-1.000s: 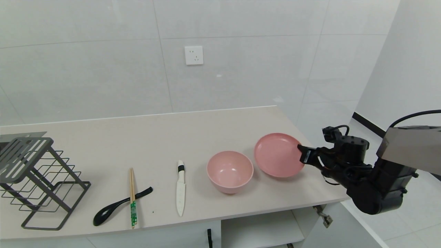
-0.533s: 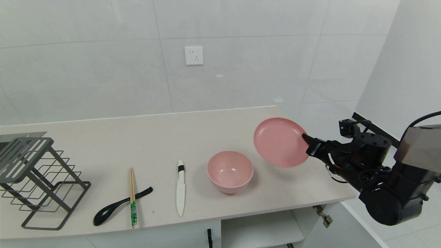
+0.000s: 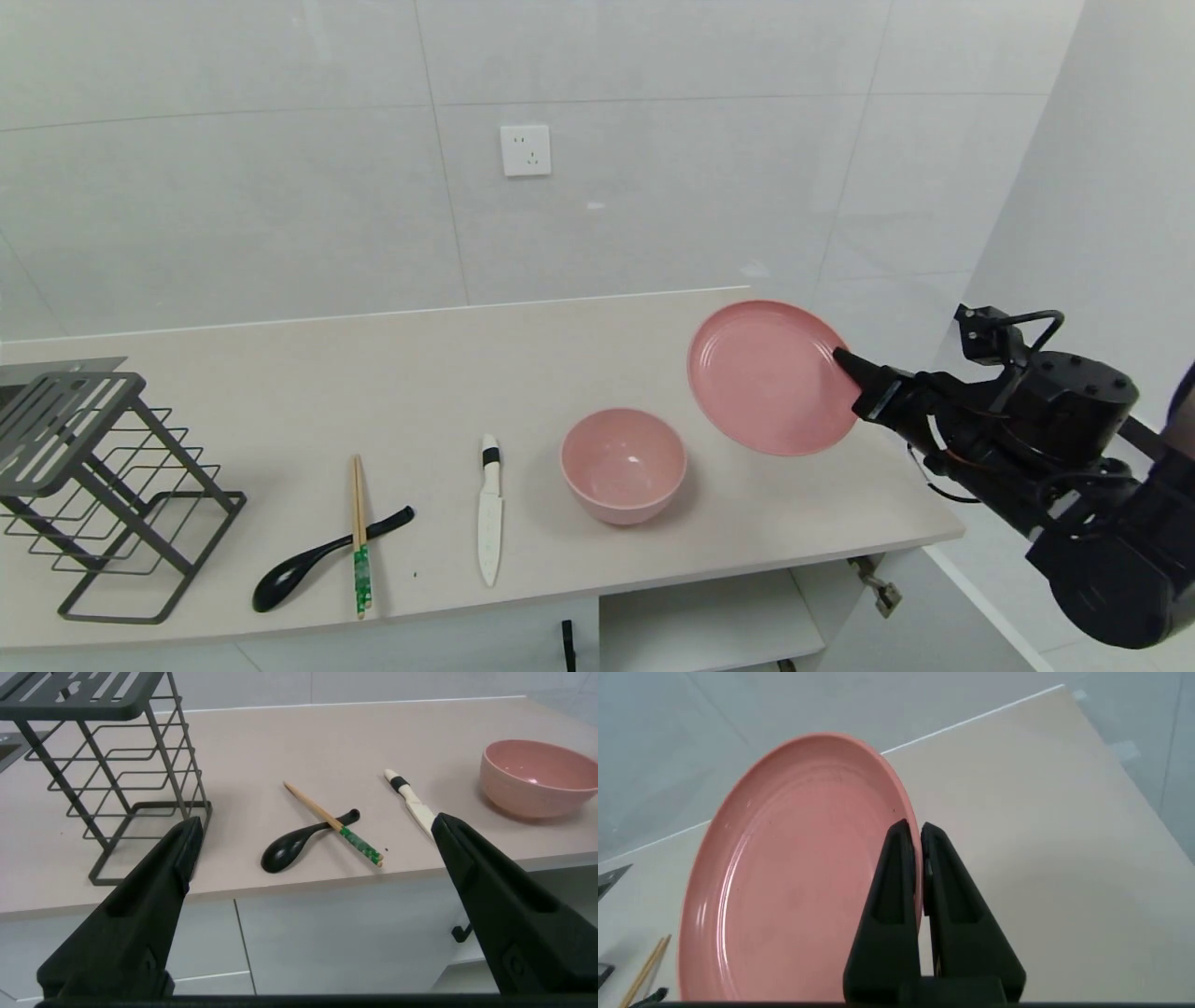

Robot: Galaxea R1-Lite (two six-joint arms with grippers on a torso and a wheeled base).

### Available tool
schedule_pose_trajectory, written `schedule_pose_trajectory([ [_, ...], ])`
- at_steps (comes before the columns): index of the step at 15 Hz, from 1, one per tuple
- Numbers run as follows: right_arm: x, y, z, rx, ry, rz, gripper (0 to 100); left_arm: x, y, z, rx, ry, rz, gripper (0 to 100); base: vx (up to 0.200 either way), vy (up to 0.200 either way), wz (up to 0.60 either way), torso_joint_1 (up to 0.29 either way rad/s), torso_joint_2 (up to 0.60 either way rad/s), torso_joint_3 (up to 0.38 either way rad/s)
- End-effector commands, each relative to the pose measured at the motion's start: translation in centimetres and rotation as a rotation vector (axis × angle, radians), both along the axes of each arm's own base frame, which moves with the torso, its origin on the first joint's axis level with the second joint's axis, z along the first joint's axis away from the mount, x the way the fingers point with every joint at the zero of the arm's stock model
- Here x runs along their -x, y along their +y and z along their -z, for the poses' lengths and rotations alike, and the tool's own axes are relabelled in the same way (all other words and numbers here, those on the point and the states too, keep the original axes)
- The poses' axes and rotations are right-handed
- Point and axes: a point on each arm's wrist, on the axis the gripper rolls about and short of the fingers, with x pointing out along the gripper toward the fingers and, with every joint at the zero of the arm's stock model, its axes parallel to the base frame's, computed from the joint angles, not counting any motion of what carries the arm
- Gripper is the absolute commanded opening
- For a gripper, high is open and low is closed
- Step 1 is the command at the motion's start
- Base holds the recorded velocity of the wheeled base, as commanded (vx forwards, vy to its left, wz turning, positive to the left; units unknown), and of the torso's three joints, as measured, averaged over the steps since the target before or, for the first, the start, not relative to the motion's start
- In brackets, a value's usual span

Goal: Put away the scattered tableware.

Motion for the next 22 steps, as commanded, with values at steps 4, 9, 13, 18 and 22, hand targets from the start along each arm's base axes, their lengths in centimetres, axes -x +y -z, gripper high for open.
schedule_pose_trajectory([
  [4,5.7,0.4,-2.5,0.062,-0.052,-0.073,0,0.0,0.0,0.0,0.000,0.000,0.000,100,0.000,0.000,0.00,0.000,0.00,0.000],
  [9,10.3,-1.2,-3.7,0.098,-0.090,-0.075,0,0.0,0.0,0.0,0.000,0.000,0.000,100,0.000,0.000,0.00,0.000,0.00,0.000],
  [13,12.5,-2.0,-4.5,0.088,-0.125,-0.071,0,0.0,0.0,0.0,0.000,0.000,0.000,100,0.000,0.000,0.00,0.000,0.00,0.000],
  [18,12.8,-2.0,-4.4,0.090,-0.112,-0.077,0,0.0,0.0,0.0,0.000,0.000,0.000,100,0.000,0.000,0.00,0.000,0.00,0.000],
  [22,13.3,-2.2,-5.1,0.074,-0.146,-0.073,0,0.0,0.0,0.0,0.000,0.000,0.000,100,0.000,0.000,0.00,0.000,0.00,0.000],
])
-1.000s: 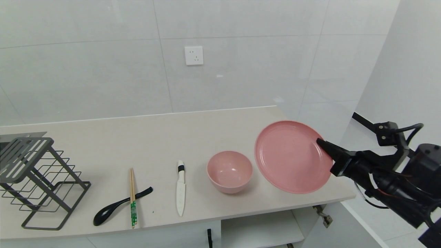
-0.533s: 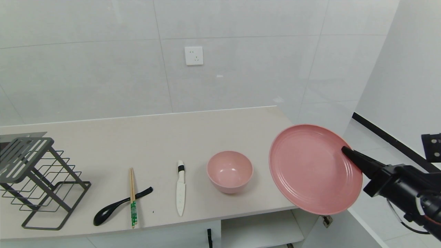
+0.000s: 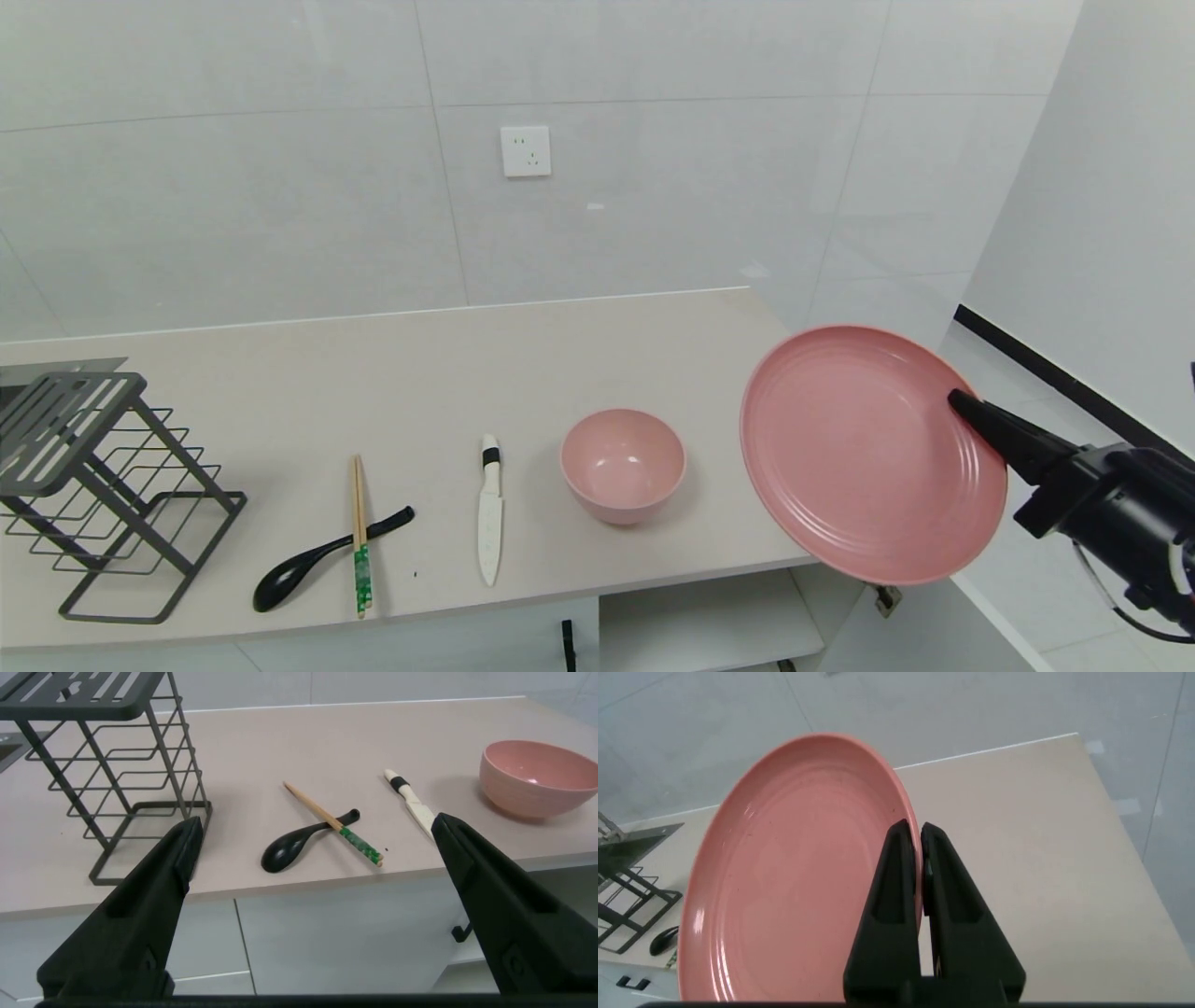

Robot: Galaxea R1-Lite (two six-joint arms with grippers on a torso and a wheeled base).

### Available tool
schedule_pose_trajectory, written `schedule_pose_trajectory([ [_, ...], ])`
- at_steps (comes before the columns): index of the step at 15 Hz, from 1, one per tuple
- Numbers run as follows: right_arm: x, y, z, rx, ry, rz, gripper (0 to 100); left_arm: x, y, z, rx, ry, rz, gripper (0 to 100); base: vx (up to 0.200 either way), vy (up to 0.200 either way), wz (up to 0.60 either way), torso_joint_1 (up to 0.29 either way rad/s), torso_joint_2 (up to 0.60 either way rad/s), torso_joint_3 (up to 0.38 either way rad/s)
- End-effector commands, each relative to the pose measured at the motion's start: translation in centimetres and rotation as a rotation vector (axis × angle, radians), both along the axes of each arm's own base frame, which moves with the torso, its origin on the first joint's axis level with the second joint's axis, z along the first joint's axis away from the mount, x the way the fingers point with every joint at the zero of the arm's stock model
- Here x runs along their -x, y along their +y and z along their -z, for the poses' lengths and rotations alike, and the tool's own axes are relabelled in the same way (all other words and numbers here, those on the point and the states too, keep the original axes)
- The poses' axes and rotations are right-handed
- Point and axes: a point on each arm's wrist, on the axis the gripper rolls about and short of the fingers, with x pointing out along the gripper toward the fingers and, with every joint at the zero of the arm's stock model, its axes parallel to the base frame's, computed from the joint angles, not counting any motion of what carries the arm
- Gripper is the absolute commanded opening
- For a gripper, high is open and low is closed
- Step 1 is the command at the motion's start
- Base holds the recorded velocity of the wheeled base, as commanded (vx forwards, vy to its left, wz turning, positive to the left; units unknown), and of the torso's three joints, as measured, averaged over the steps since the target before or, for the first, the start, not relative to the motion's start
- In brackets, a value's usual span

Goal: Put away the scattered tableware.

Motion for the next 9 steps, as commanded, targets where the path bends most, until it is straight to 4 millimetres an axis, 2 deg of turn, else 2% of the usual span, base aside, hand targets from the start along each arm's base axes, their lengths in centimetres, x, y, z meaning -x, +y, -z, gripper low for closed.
schedule_pose_trajectory([
  [1,0.5,-0.2,-0.6,-0.017,-0.031,0.001,0,0.0,0.0,0.0,0.000,0.002,0.000,100,0.000,0.000,0.00,0.000,0.00,0.000],
  [4,1.2,-0.4,-0.6,-0.001,-0.008,0.000,0,0.0,0.0,0.0,0.006,0.002,0.005,100,0.000,0.000,0.00,0.000,0.00,0.000],
  [6,2.4,-0.8,-0.6,0.014,0.039,0.000,0,0.0,0.0,0.0,0.018,0.000,0.006,100,0.000,0.000,0.00,0.000,0.00,0.000],
  [9,5.5,-1.7,-0.4,0.054,0.098,-0.034,0,0.0,0.0,0.0,0.010,0.000,0.006,100,0.000,0.000,0.00,0.000,0.00,0.000],
])
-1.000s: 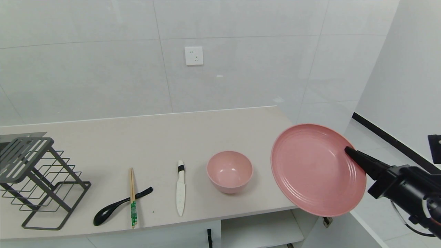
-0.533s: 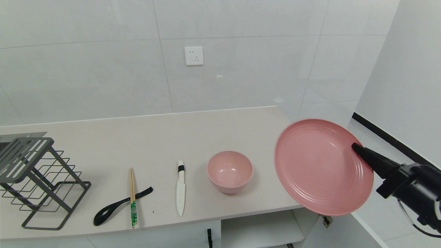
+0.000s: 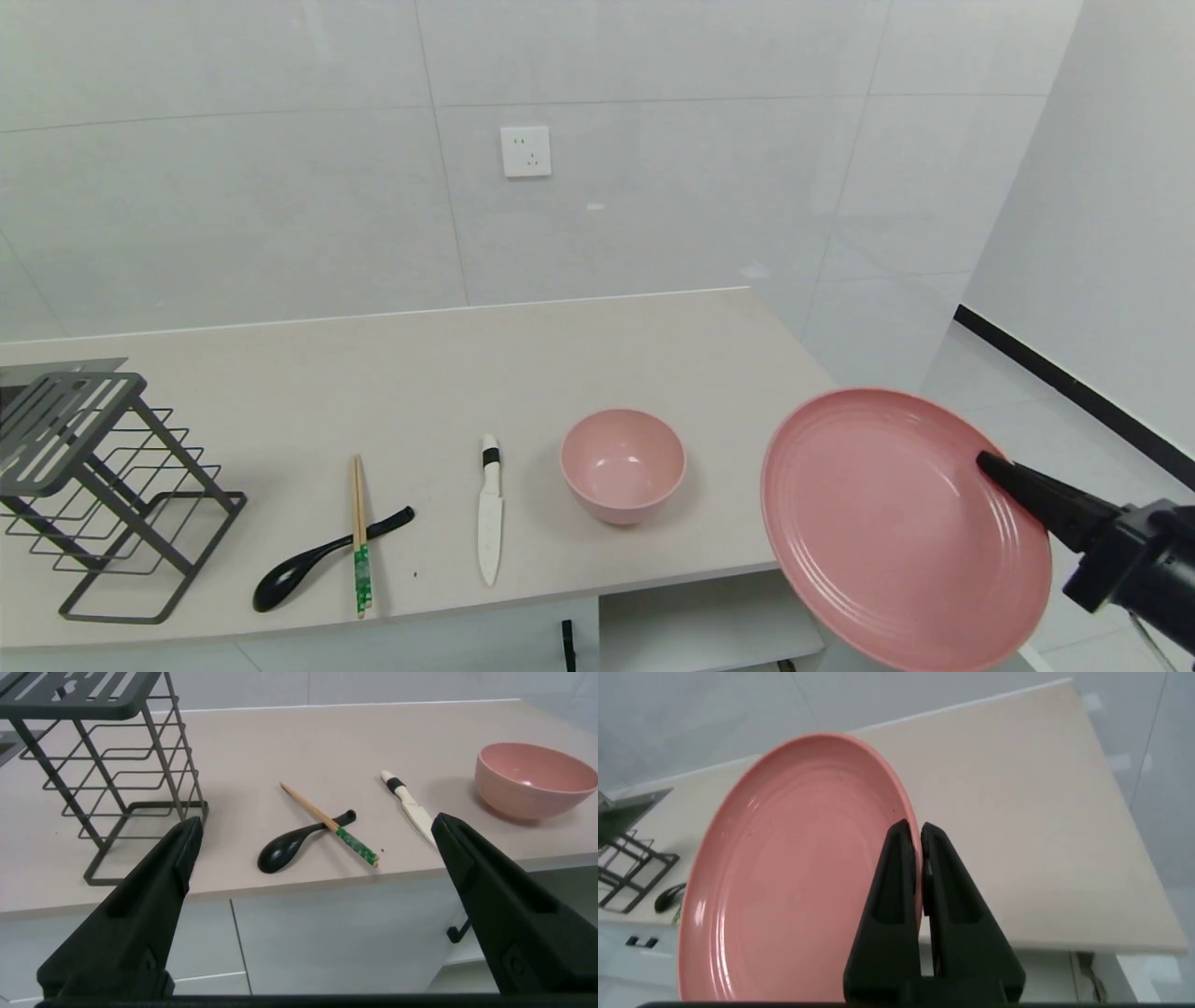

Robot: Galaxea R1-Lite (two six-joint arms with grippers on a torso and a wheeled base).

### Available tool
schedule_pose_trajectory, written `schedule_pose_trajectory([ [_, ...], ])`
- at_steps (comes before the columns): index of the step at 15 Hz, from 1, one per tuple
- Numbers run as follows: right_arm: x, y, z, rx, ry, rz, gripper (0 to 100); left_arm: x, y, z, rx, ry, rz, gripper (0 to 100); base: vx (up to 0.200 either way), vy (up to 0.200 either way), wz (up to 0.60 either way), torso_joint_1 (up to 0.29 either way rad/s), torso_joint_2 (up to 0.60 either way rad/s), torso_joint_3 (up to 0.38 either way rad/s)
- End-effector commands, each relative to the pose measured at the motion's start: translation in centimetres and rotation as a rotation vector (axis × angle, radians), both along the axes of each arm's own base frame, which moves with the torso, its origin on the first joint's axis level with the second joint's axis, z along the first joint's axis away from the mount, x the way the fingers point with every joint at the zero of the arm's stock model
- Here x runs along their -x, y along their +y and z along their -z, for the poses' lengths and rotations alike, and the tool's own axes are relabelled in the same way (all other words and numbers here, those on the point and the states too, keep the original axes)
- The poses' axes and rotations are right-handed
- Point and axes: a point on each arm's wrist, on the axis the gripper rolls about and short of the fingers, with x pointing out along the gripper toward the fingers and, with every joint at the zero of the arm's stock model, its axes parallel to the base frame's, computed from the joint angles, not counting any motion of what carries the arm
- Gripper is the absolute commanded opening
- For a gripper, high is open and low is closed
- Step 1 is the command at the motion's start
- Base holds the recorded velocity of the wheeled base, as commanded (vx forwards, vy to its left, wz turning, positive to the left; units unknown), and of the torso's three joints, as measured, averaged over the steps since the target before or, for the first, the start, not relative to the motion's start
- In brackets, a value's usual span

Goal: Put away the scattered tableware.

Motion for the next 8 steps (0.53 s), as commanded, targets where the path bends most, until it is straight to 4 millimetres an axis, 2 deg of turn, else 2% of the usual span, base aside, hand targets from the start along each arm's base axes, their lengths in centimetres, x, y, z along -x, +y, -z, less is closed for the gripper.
schedule_pose_trajectory([
  [1,2.6,-0.8,-0.7,0.022,-0.051,-0.039,0,0.0,0.0,0.0,-0.006,0.001,0.000,100,0.000,0.000,0.00,0.000,0.00,0.000],
  [5,3.3,-0.9,-0.6,0.032,-0.043,-0.049,0,0.0,-0.1,-0.4,-0.056,-0.041,0.057,100,0.000,0.000,0.00,0.000,0.00,0.000],
  [6,3.4,-1.0,-0.7,0.030,-0.049,-0.049,0,0.2,-0.1,-1.7,-0.049,-0.148,0.055,100,0.000,0.000,0.00,0.000,0.00,0.000],
  [7,3.7,-1.1,-0.8,0.024,-0.068,-0.050,0,1.1,-0.2,-4.5,-0.047,-0.370,0.057,100,0.000,0.000,0.00,0.000,0.00,0.000],
  [8,3.8,-1.1,-0.9,0.022,-0.077,-0.056,0,1.2,-0.2,-4.8,-0.048,-0.367,0.059,100,0.000,0.000,0.00,0.000,0.00,0.000],
])
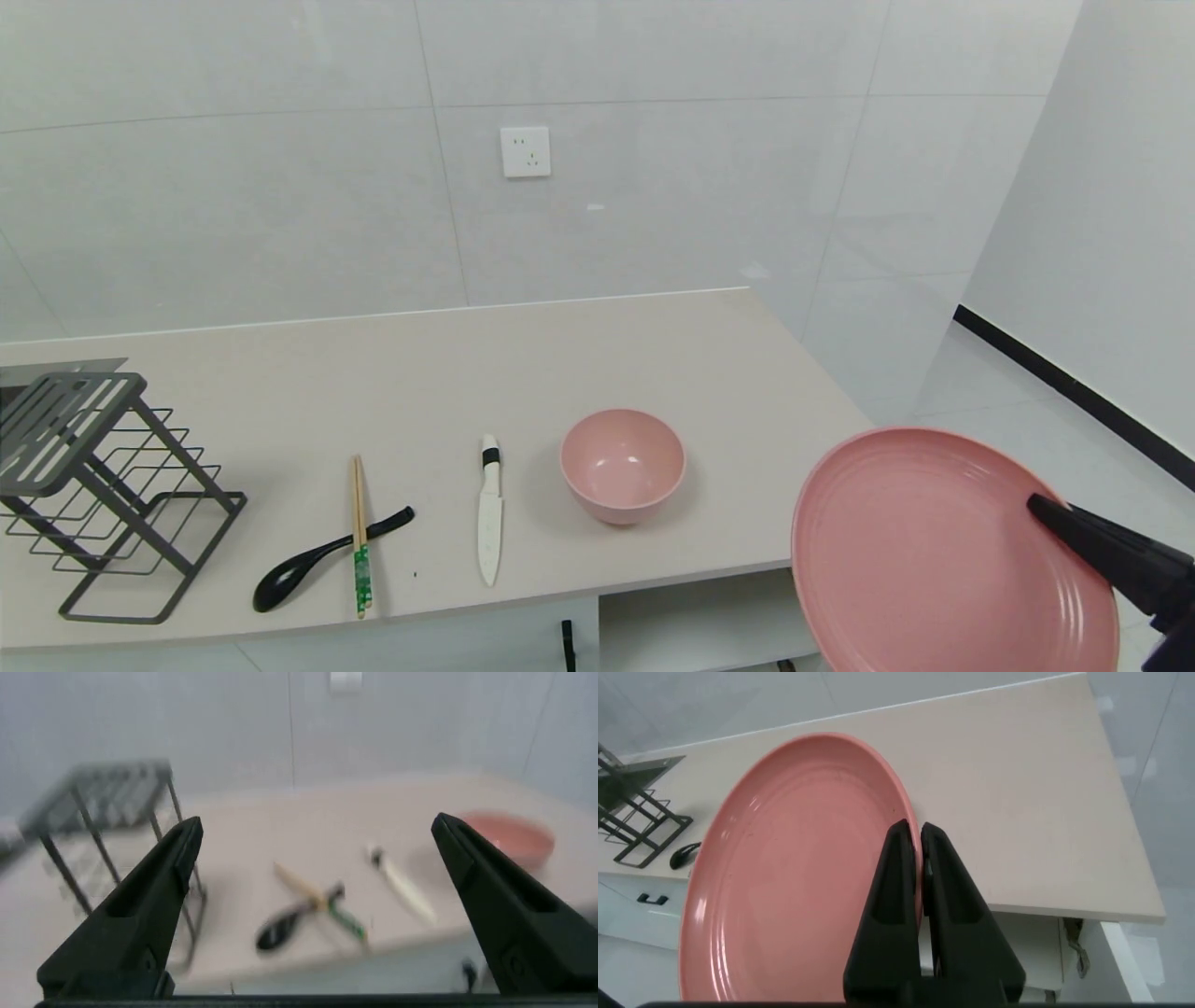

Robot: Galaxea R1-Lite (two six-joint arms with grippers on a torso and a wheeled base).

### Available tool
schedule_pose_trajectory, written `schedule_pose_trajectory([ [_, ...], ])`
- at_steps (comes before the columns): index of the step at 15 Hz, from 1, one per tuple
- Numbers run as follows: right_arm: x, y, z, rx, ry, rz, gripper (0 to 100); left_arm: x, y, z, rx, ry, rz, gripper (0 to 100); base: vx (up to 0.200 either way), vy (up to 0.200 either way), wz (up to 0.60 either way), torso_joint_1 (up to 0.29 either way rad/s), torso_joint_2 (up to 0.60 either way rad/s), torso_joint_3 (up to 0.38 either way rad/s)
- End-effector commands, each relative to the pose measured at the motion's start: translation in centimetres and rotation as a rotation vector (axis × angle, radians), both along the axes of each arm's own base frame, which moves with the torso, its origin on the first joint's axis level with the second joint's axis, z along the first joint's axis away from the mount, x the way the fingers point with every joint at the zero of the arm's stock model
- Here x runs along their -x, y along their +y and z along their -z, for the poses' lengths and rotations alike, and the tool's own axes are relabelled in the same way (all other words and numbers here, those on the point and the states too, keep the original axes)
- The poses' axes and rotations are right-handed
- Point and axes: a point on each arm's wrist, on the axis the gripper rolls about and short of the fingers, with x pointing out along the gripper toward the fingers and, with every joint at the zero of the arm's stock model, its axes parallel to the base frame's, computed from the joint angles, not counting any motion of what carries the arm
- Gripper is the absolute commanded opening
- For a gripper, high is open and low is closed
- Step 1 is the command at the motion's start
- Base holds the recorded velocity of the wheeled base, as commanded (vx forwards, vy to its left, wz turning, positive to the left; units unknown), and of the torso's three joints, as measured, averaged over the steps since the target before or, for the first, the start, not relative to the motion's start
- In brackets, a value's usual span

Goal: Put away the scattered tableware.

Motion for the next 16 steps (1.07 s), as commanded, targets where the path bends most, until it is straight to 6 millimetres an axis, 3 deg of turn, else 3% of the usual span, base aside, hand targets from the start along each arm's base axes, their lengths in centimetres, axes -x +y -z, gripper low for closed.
schedule_pose_trajectory([
  [1,0.4,-0.1,-0.3,-0.012,-0.031,-0.019,0,0.5,0.0,-1.1,0.004,-0.041,0.017,100,0.000,0.000,0.00,0.000,0.00,0.000],
  [3,0.3,-0.1,-0.2,-0.013,-0.020,-0.020,0,0.2,-0.2,-0.8,-0.001,0.039,0.082,100,0.000,0.000,0.00,0.000,0.00,0.000],
  [6,0.2,0.0,-0.4,-0.018,-0.026,-0.018,0,-0.9,-0.4,-4.1,0.040,0.124,0.180,100,0.000,0.000,0.00,0.000,0.00,0.000],
  [7,0.1,0.0,-0.6,-0.021,-0.031,-0.018,0,-2.1,-0.5,-5.9,0.056,0.183,0.242,100,0.000,0.000,0.00,0.000,0.00,0.000],
  [10,0.1,0.0,-0.7,-0.023,-0.031,-0.019,0,-5.0,-0.7,-7.0,0.052,0.321,0.322,100,0.000,0.000,0.00,0.000,0.00,0.000],
  [13,0.0,0.0,-0.8,-0.025,-0.036,-0.019,0,-9.9,-1.4,-7.8,0.068,0.499,0.447,100,0.000,0.000,0.00,0.000,0.00,0.000],
  [16,0.0,0.0,-0.8,-0.024,-0.034,-0.019,0,-15.7,-3.1,-7.3,0.055,0.545,0.526,100,0.000,0.000,0.00,0.000,0.00,0.000],
])
